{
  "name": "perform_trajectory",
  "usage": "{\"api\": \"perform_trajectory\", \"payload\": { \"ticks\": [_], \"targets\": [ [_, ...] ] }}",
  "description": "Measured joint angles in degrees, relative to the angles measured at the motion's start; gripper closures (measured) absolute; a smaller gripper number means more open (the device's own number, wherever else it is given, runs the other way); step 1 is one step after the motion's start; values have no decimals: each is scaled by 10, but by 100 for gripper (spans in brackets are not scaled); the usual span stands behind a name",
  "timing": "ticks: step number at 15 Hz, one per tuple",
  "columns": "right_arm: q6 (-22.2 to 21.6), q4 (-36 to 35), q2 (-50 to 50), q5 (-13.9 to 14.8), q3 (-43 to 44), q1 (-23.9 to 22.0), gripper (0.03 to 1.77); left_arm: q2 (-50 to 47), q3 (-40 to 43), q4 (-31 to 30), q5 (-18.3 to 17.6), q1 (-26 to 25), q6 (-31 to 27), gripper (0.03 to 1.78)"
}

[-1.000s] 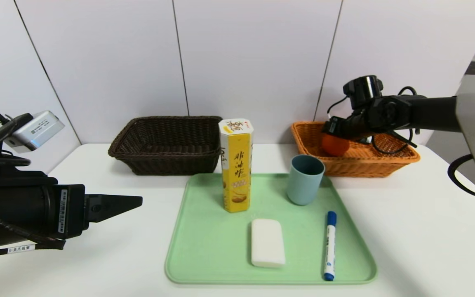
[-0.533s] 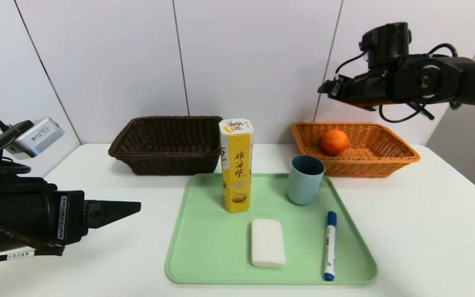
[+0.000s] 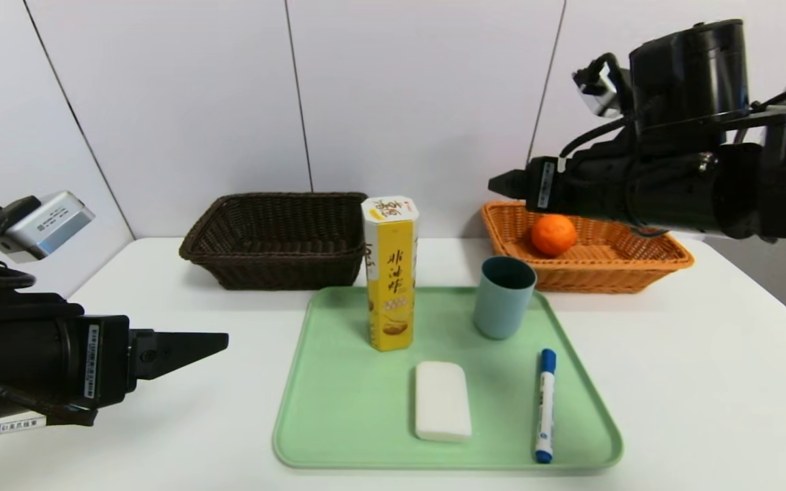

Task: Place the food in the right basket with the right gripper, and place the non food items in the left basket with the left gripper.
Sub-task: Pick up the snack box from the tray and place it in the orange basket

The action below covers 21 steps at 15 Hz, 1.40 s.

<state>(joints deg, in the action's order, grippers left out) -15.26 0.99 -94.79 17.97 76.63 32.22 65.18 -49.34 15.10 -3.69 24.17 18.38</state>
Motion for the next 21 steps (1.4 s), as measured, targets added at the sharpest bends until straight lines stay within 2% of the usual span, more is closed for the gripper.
{"api": "perform_trajectory", "payload": {
  "ticks": [2, 7, 11, 14, 16, 19, 21],
  "targets": [
    [-4, -40, 25, 18, -21, 15, 11, -3, 1, 0, 1, 0, -2, 12],
    [8, -165, 60, 17, -119, 22, 11, -21, 4, -2, -1, 1, -14, 12],
    [8, -156, 90, 6, -183, 30, 10, -28, 23, -7, 5, 0, -56, 12],
    [10, -127, 103, 6, -193, 40, 10, -21, 2, -1, 3, 1, -49, 12],
    [6, -112, 111, 6, -203, 62, 10, -11, -18, 12, 3, 2, -22, 12],
    [-5, -128, 109, 7, -240, 116, 10, -2, -20, 15, 3, 18, -9, 12],
    [-2, -180, 92, 7, -259, 138, 10, -1, -15, 15, 3, 23, -1, 12]
  ]
}}
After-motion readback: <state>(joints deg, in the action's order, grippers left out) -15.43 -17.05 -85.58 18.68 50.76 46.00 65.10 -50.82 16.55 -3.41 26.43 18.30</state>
